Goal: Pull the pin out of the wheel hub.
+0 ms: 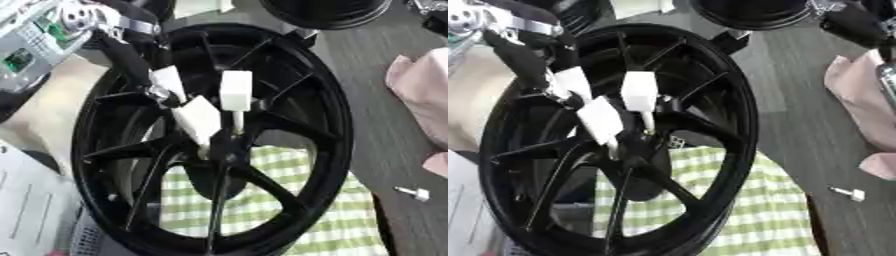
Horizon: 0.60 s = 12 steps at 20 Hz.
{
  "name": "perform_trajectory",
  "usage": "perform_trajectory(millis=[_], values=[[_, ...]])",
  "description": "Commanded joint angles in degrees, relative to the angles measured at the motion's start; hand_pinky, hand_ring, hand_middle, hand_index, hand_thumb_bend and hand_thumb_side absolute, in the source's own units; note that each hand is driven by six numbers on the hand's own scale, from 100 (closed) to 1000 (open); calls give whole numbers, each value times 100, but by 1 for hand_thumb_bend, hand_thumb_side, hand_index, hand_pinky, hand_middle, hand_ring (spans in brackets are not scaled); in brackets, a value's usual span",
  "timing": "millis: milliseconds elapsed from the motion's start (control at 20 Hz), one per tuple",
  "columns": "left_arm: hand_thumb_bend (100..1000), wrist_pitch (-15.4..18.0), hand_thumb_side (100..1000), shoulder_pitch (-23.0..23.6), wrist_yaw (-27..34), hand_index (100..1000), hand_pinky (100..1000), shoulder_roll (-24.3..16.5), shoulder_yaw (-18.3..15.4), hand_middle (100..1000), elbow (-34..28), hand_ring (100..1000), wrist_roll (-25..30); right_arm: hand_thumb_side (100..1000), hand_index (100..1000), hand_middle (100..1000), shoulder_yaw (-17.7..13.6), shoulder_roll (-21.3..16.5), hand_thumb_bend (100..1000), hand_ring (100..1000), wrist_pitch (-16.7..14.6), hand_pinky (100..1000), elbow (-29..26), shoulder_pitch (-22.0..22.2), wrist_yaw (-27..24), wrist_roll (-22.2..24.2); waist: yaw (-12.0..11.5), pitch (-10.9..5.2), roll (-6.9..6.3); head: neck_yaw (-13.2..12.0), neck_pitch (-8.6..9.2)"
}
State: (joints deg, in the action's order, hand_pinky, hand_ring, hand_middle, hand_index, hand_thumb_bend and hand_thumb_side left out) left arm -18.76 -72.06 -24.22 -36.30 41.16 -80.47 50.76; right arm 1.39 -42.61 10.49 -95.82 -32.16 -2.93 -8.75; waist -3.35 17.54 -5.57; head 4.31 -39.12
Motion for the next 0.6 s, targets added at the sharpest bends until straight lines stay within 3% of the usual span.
perform_trajectory(millis=[50,600], values=[[478,-76,422,-86,27,603,806,-195,-10,577,-40,725,120,403,753,649,-90,-141,315,708,-5,847,-28,-71,-29,-43,-6,-106,37,-29,81],[394,-67,355,-48,338,451,798,-300,-70,546,-209,701,120,401,753,650,-104,-131,314,709,18,846,0,-84,-55,-132,-41,-150,50,-42,23]])
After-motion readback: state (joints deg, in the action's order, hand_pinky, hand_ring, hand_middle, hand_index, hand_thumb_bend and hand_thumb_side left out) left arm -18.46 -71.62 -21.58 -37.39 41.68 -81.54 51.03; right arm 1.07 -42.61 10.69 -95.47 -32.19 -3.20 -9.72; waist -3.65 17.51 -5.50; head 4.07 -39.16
